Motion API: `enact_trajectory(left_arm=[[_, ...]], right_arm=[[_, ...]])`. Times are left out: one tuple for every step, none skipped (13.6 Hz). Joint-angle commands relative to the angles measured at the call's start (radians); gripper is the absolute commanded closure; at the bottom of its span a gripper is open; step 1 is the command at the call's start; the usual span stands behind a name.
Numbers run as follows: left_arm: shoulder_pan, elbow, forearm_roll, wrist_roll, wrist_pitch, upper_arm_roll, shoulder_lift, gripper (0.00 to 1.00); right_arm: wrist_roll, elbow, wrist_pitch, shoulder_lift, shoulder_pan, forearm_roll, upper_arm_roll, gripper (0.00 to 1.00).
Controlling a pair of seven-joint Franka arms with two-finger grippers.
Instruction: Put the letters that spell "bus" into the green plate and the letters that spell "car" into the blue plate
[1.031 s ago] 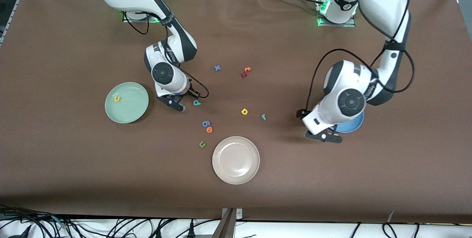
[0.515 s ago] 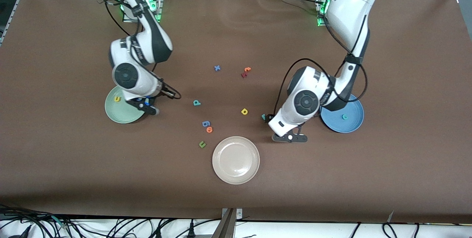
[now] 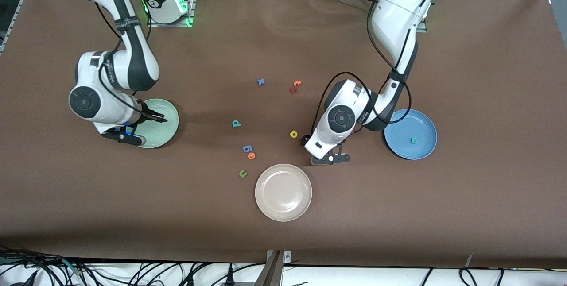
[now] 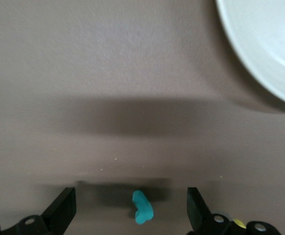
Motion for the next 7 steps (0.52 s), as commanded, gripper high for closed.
enact_trajectory(left_arm=[[-0.01,0.036,-0.028,-0.01,-0.001,0.014,0.021,0.0],[-0.012,0.036,-0.023,-0.01,-0.001,0.015,0.021,0.0],[-0.015,0.036,-0.019,-0.008,-0.003,0.015,0.02,0.0],[-0.024,0.036,-0.017,-0.008,-0.004,0.014,0.018,0.01],[-0.035,0.036,-0.021,-0.013,-0.004,0.015,0.018,0.03],[-0.041,0.036,-0.02,-0.02,-0.009,0.015,0.017,0.06],[-0.044,0.035,-0.018,-0.03,-0.011,0.015,0.015,0.08]], right_arm=[[-0.102,-0.006,0.03,0.065,-0.046,0.013,0.001,0.81],[-0.114,-0.018,0.054,0.085,-0.047,0.015,0.002,0.81],[-0.118,-0.035,0.08,0.1,-0.047,0.015,0.002,0.8],[-0.13,-0.043,0.094,0.106,-0.047,0.015,0.002,0.8],[-0.141,-0.043,0.094,0.108,-0.049,0.016,0.002,0.79],[-0.142,-0.043,0.093,0.109,-0.049,0.016,0.002,0.76],[-0.141,-0.043,0.093,0.109,-0.049,0.016,0.002,0.49]])
